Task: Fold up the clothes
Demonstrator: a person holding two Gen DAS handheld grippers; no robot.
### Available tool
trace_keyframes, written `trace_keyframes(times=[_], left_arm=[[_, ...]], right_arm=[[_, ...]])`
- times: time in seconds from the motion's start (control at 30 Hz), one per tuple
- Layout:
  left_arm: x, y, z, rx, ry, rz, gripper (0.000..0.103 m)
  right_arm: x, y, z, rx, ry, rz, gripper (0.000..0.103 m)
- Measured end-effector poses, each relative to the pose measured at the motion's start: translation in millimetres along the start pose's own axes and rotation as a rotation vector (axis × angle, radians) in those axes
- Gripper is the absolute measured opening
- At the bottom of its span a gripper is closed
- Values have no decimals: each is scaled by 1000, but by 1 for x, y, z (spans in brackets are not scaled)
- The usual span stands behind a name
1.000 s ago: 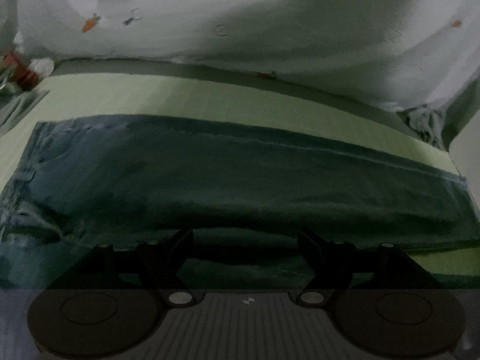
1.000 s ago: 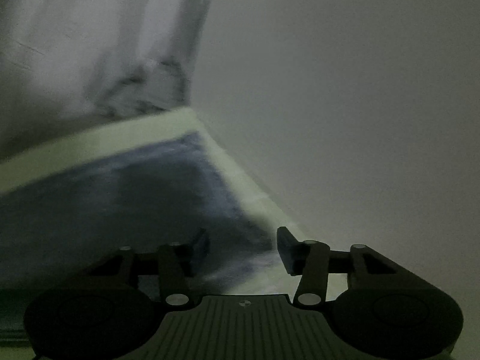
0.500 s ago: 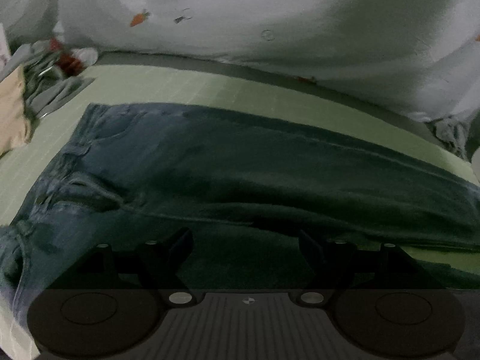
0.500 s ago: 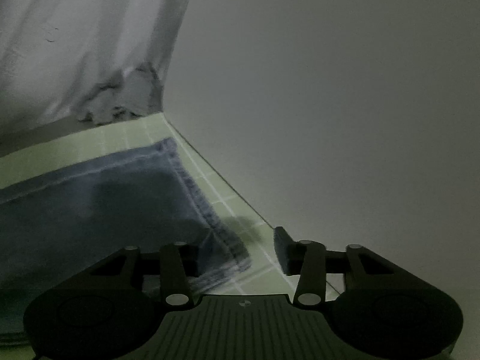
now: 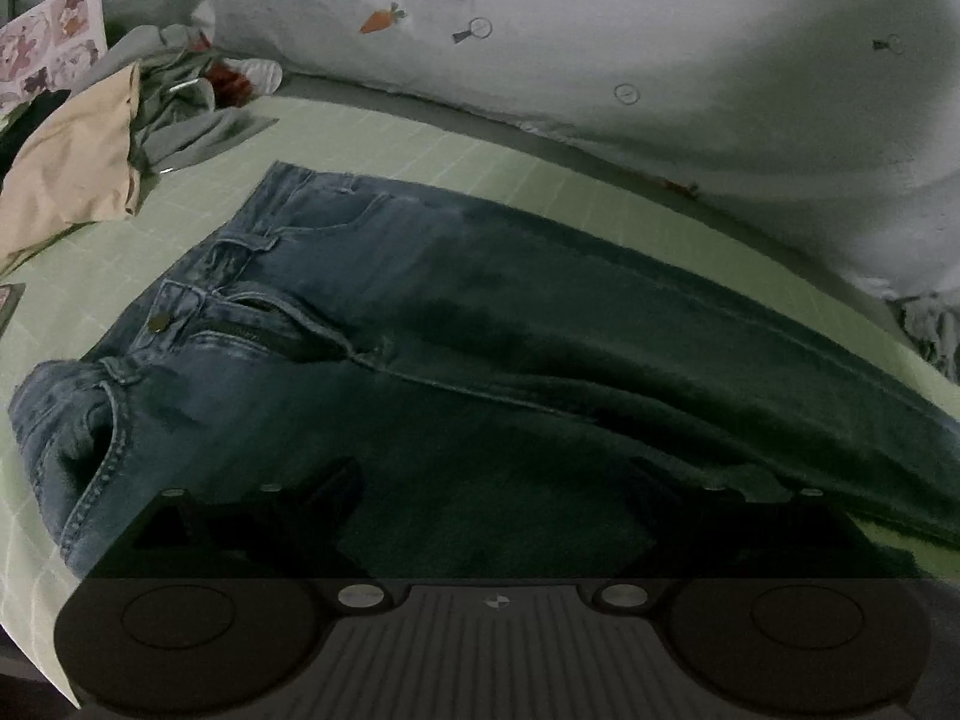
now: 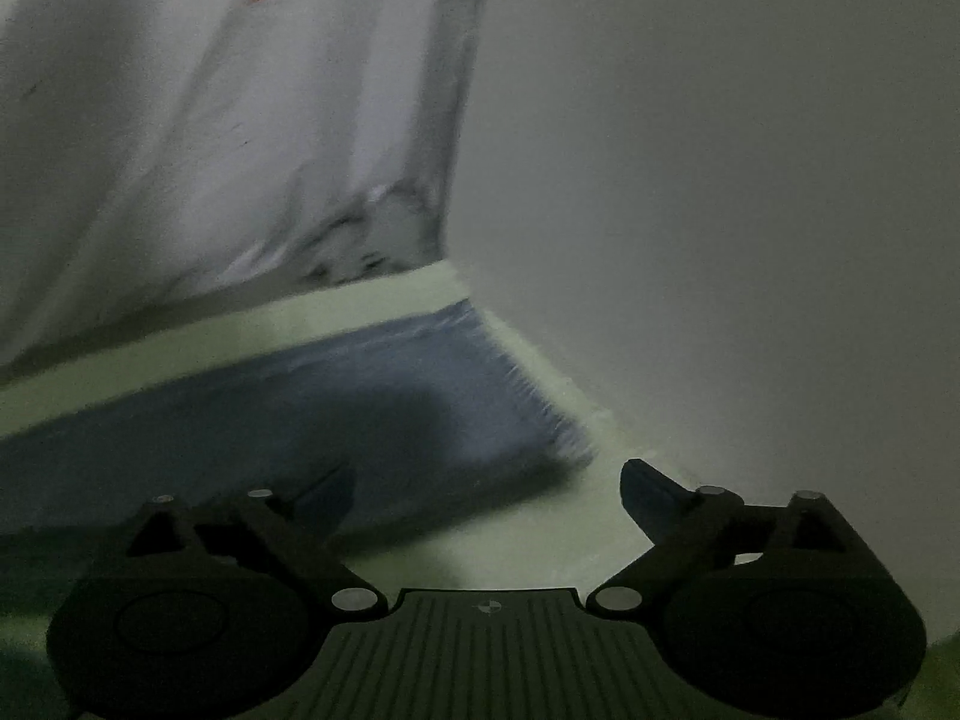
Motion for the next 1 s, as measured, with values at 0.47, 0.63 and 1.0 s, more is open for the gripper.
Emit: trace_keyframes(times=[0.47, 0.63, 1.0], left_arm=[[30, -54, 12, 63, 23, 23, 102], [36, -61, 10, 59, 29, 46, 103], [28, -68, 14, 56, 84, 141, 103]], right_arm=[[106, -93, -49, 185, 165, -35, 103], [99, -100, -58, 213, 129, -2, 103], [98, -114, -58, 235, 88, -86, 103]])
Point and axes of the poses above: each gripper's, at about its wrist camera, not at the fingertips, and z roughly the way its jaws point, x to its left, y to its top, the point moved 10 cm from there along z, roughly the way its jaws point, and after that the axes turned 7 degrees about y, right-handed, at the moved point
